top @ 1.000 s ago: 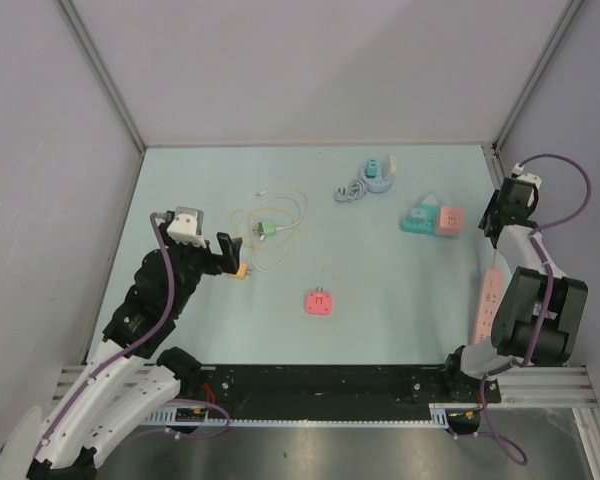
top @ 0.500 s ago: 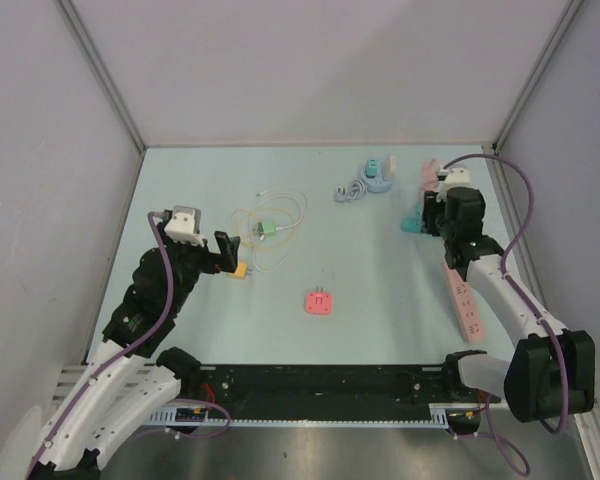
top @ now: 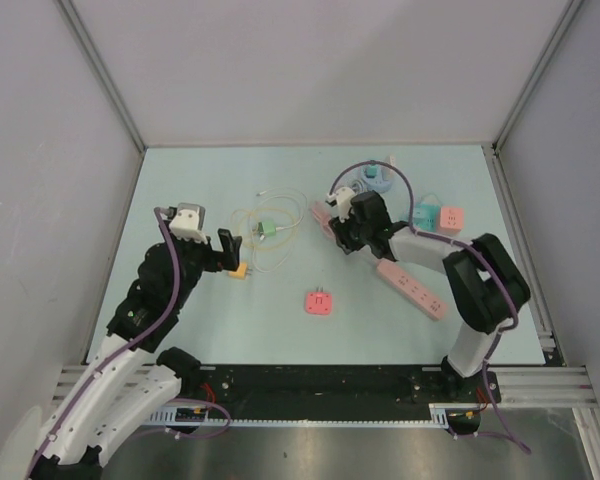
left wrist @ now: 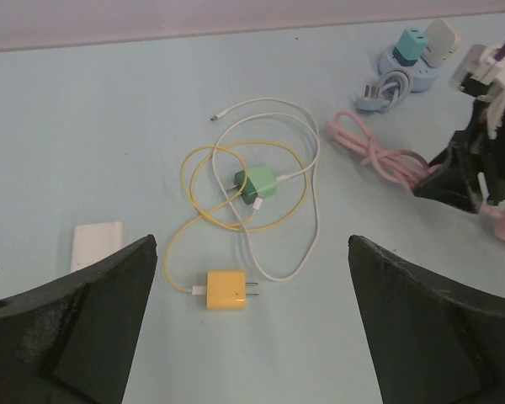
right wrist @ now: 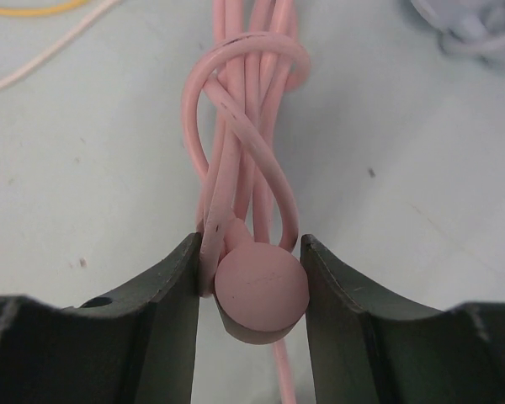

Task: Insert the plug
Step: Move the socket to the center of the board.

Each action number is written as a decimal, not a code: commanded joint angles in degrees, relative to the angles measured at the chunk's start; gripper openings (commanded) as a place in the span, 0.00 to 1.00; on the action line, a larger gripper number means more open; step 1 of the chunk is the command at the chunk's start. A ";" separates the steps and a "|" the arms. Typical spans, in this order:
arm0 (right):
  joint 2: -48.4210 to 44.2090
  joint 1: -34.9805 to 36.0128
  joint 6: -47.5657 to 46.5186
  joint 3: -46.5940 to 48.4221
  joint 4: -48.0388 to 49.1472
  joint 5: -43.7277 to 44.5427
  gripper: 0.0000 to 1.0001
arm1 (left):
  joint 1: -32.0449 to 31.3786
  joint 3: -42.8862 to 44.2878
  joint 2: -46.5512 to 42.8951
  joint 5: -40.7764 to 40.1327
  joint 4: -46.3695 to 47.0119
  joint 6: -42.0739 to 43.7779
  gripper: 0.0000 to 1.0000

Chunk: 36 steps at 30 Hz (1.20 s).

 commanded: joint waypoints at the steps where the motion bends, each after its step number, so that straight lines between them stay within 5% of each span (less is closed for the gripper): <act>1: 7.56 3.26 -1.39 9.33 9.96 -1.54 0.00 | 0.76 -0.48 0.74 0.25 2.27 0.41 1.00; 8: 16.63 6.17 -0.16 17.59 11.37 -1.02 0.03 | 1.11 -0.57 2.06 0.69 2.62 0.50 1.00; 11: 18.30 6.26 1.33 18.83 11.37 0.12 0.19 | 1.20 -0.66 2.41 0.60 2.62 0.50 1.00; 12: 18.22 6.26 1.68 18.83 11.37 0.74 0.32 | 1.20 -0.74 2.59 0.43 2.62 0.50 1.00; 15: 15.85 6.35 3.00 18.83 9.27 1.62 0.53 | 1.29 -0.83 2.76 -0.10 2.80 0.58 1.00; 21: 5.84 6.09 5.46 18.83 0.49 2.85 0.85 | 1.29 -0.83 3.73 -0.37 2.80 0.58 1.00; 28: -5.41 0.56 14.95 15.16 -15.33 2.85 0.91 | 1.38 -1.27 3.91 0.07 2.71 1.20 1.00; 36: -20.62 -12.71 26.73 -5.82 -14.83 -6.89 0.92 | 1.29 -1.80 6.27 1.66 3.06 1.46 1.00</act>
